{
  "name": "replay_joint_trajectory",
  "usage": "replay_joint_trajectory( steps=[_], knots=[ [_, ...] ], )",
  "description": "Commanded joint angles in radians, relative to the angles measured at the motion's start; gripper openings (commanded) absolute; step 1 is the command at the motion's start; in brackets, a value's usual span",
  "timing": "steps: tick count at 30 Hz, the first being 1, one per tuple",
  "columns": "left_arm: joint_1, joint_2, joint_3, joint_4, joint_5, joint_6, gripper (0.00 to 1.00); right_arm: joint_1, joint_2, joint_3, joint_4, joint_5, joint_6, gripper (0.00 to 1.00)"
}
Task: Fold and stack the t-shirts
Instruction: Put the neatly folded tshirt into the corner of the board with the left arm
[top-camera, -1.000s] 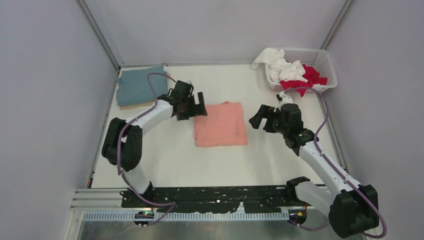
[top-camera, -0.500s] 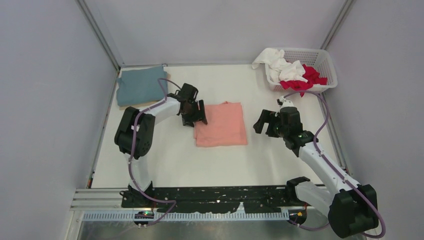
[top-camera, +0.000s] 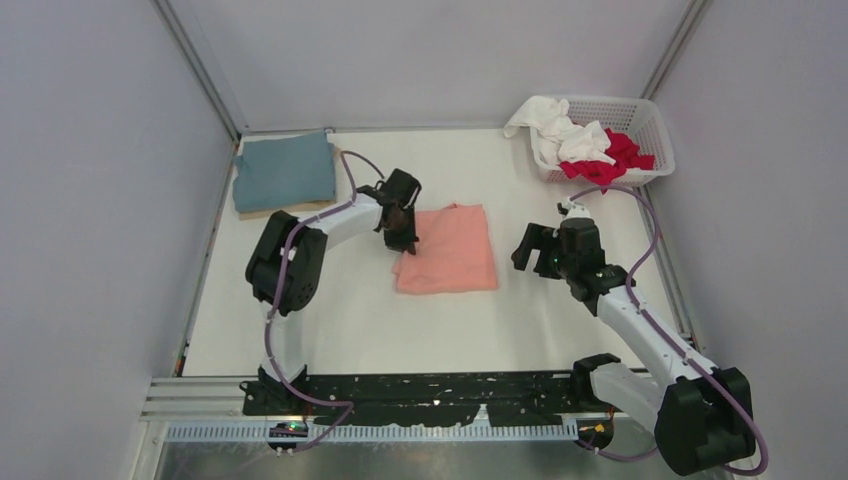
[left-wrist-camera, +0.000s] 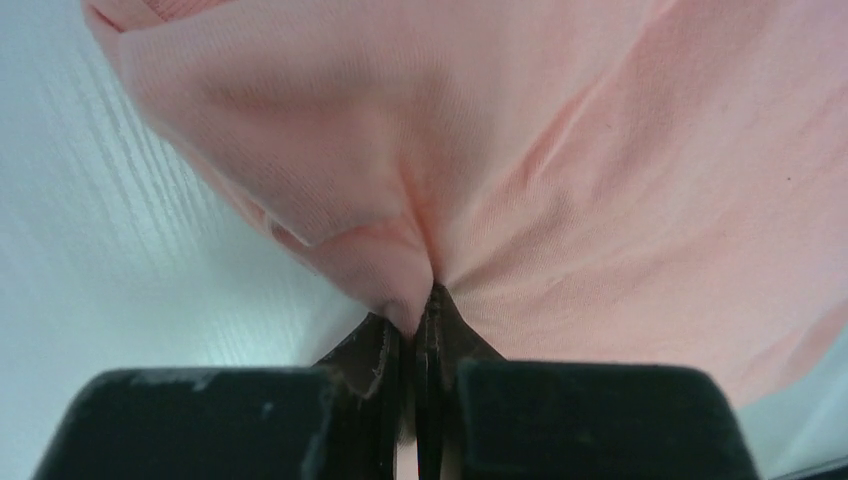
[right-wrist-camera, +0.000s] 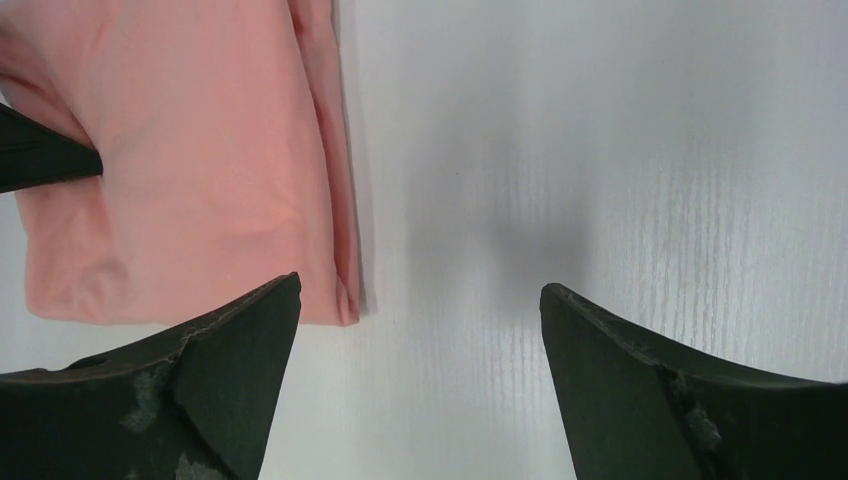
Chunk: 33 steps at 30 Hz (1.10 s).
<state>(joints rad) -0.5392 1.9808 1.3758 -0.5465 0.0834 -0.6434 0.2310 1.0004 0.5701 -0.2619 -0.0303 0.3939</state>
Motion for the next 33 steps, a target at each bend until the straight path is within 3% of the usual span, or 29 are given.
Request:
replay_joint_trajectory(
  steps=[1,6,9,14,23,33],
  knots=[
    [-0.011,0.019,0.098,-0.134,-0.260,0.101,0.00,-0.007,-0.035,-0.011,0.038,0.027,-0.010,0.95],
    [-0.002,-0.010,0.207,-0.168,-0.495,0.309,0.00,-0.007,-0.049,-0.025,0.057,0.027,-0.008,0.95],
    [0.007,-0.025,0.249,-0.106,-0.612,0.468,0.00,-0.008,-0.039,-0.030,0.070,0.016,-0.010,0.95],
    [0.058,-0.030,0.328,-0.031,-0.724,0.693,0.00,-0.007,-0.002,-0.021,0.071,0.003,-0.015,0.95],
    [0.229,-0.026,0.439,0.069,-0.740,0.891,0.00,-0.007,0.029,-0.019,0.081,0.017,-0.021,0.95],
    [0.302,-0.010,0.663,0.000,-0.666,0.882,0.00,-0.008,0.077,-0.008,0.084,0.027,-0.024,0.95]
  ],
)
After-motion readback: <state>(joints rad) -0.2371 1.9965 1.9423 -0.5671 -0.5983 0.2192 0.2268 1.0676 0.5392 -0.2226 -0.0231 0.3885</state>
